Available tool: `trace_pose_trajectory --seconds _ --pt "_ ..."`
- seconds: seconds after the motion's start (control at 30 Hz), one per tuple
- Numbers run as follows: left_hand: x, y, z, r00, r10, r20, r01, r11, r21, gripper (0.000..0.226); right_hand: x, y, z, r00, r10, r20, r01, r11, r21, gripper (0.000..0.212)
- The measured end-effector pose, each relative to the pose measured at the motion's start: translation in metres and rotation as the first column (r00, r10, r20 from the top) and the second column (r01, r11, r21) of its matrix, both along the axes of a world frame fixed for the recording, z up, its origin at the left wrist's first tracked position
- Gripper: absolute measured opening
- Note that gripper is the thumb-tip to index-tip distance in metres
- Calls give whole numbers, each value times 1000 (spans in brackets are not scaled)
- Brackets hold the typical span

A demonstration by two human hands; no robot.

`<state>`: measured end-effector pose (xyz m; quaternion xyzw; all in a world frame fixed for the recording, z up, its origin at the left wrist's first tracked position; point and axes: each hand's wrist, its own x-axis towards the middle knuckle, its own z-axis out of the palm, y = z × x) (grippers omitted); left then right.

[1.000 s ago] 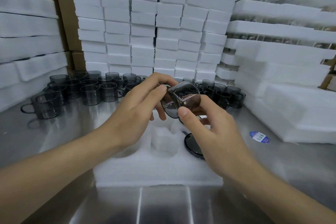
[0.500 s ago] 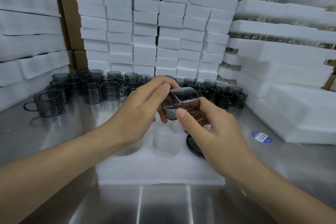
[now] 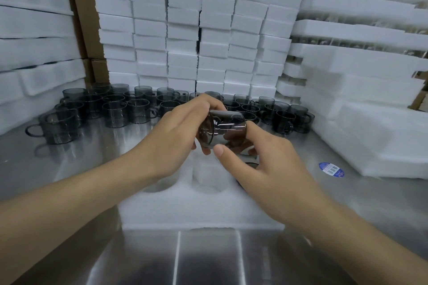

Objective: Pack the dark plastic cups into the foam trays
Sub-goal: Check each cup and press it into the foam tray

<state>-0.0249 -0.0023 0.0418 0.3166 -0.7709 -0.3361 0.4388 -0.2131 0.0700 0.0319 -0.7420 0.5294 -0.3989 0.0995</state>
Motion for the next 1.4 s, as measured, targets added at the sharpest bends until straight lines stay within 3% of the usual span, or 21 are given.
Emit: trace_pose_trajectory --seconds 0.2,0.57,0.7,0.77,0.9,1.1,1.4 --pt "1 -1 1 999 -13 35 13 1000 6 45 0 0 0 1000 -6 -22 6 1000 -2 39" --pt "0 1 -2 997 -80 -11 79 994 -71 39 0 -1 -2 984 4 177 -6 1000 7 49" --pt "1 3 1 998 -62 -31 60 995 -75 35 2 -1 -5 966 29 258 -13 998 -61 43" --pt "2 4 2 998 -52 -22 50 996 -74 37 1 -4 -7 960 23 281 11 993 -119 53" --pt "1 8 1 996 -86 -26 85 995 -44 36 -1 -8 -11 967 -6 254 62 975 -212 76" --pt "2 10 -1 996 -92 -15 90 992 -89 61 -1 -8 -11 980 33 199 36 941 -337 67" --pt "2 12 0 995 -85 42 91 983 -157 72 -2 -10 -13 984 46 169 22 926 -378 68"
